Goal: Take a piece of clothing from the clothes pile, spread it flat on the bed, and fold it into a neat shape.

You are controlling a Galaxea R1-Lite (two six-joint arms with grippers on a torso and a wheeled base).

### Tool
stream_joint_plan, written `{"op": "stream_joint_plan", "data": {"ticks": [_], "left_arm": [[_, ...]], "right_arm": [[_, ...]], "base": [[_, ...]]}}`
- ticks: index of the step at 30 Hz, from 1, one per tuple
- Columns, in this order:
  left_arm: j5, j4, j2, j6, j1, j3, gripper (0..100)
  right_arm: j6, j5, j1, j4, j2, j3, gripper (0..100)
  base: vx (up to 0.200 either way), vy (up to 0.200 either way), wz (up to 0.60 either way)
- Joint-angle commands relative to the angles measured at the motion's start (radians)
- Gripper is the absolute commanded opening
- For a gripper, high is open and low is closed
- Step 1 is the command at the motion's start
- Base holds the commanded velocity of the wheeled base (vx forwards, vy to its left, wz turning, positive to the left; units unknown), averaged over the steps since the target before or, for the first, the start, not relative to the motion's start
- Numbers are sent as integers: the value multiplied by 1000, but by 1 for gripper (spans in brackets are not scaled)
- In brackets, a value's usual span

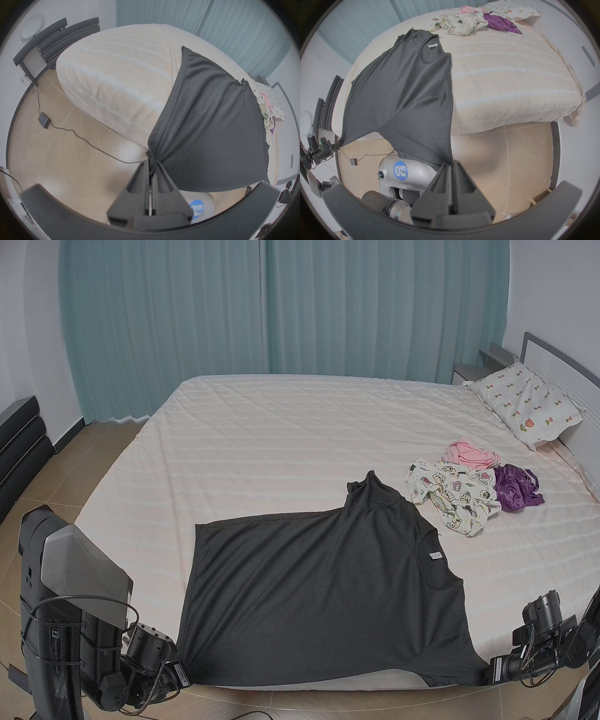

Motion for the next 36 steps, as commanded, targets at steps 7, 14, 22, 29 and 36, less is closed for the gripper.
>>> {"op": "stream_joint_plan", "data": {"ticks": [7, 14, 22, 29, 36], "left_arm": [[-1, 66, -104, -42, -38, 15, 0], [-33, 54, -232, -73, -6, -54, 0], [-79, 346, -330, -70, 66, -268, 0], [-223, 882, -488, -108, 83, -542, 0], [-294, 1306, -462, -4, 100, -734, 0]], "right_arm": [[0, 116, -61, -6, -100, -7, 0], [2, 183, -75, -8, -133, -101, 0], [32, 200, -61, 9, -133, -277, 0], [32, 200, -57, 12, -98, -339, 0], [28, 237, -54, 63, -87, -336, 0]], "base": [[0, 0, 0], [0, 0, 0], [0, 0, 0], [0, 0, 0], [0, 0, 0]]}}
